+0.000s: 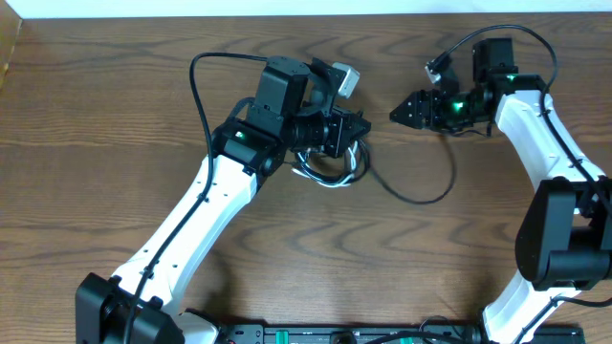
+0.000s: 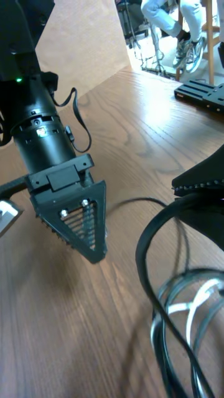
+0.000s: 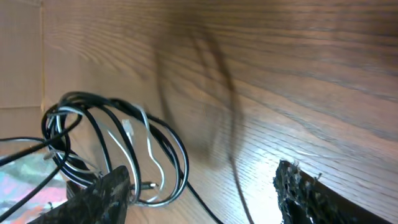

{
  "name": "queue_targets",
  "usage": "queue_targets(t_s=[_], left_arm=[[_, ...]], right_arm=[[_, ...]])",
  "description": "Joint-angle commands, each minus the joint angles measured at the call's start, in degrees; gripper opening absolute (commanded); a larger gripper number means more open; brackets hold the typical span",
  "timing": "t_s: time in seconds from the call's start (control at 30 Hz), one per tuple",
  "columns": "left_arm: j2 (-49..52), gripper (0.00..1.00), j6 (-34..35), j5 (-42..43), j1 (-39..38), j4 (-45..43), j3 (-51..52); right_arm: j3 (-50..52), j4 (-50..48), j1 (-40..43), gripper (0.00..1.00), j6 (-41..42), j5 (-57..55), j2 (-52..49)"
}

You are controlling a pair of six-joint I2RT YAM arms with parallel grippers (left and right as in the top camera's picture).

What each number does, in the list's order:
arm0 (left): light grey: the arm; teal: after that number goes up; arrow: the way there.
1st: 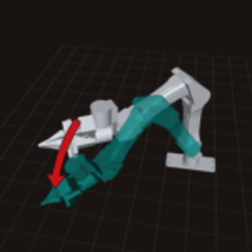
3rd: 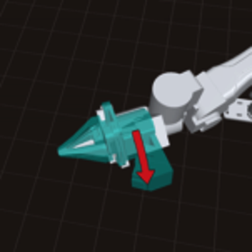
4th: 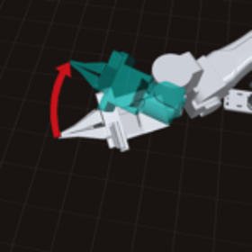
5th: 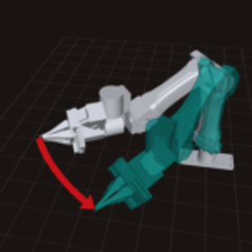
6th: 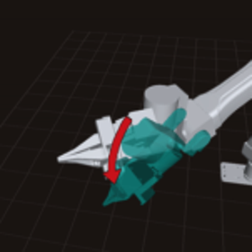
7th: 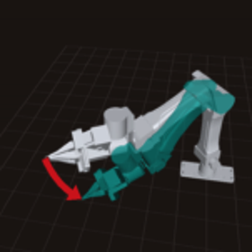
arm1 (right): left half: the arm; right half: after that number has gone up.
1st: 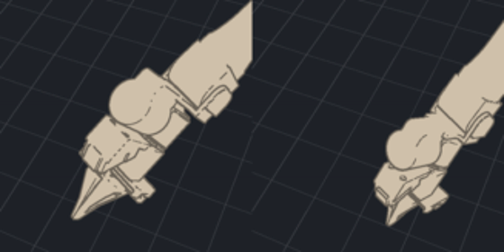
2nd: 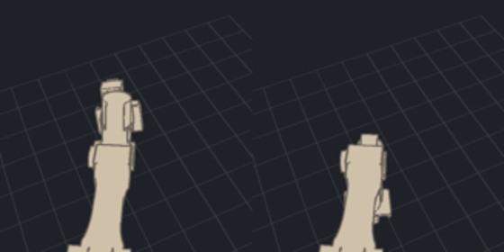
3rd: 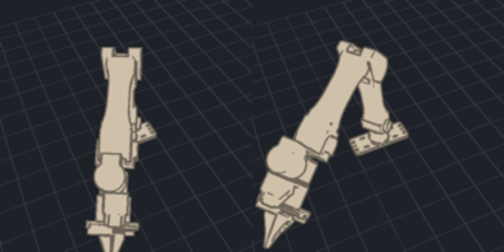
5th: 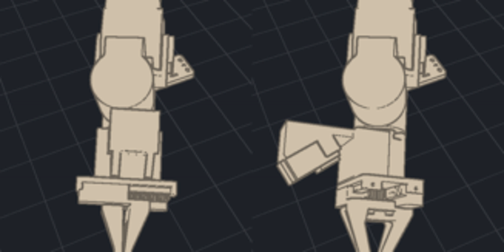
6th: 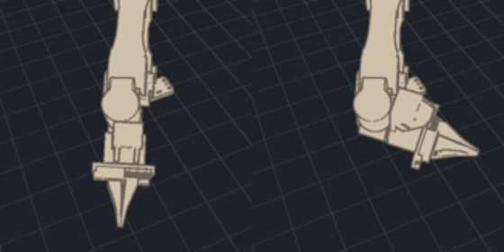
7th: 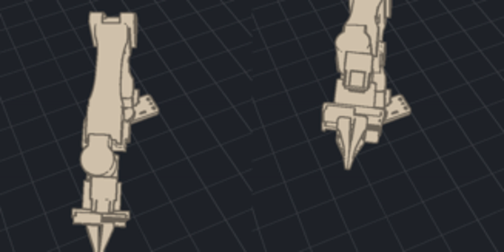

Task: Untangle cables

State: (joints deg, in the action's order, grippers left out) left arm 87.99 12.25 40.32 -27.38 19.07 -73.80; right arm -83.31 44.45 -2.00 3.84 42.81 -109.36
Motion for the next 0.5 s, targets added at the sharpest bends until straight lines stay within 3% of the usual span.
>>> queue_targets(t_s=[0.0,0.2,0.47], left_arm=[[-0.79,0.07,0.55,1.66,0.11,-0.31,-0.59],[-0.79,0.07,0.55,0.72,0.11,-0.39,-0.59],[-0.79,0.07,0.57,0.63,0.46,-0.81,-0.59]], right_arm=[[-1.46,-0.13,-1.51,0.72,-0.92,1.75,0.07],[-1.44,-0.35,-4.90,0.71,-0.72,1.18,0.07],[-1.31,2.10,-10.45,0.69,2.95,-11.61,0.00]])
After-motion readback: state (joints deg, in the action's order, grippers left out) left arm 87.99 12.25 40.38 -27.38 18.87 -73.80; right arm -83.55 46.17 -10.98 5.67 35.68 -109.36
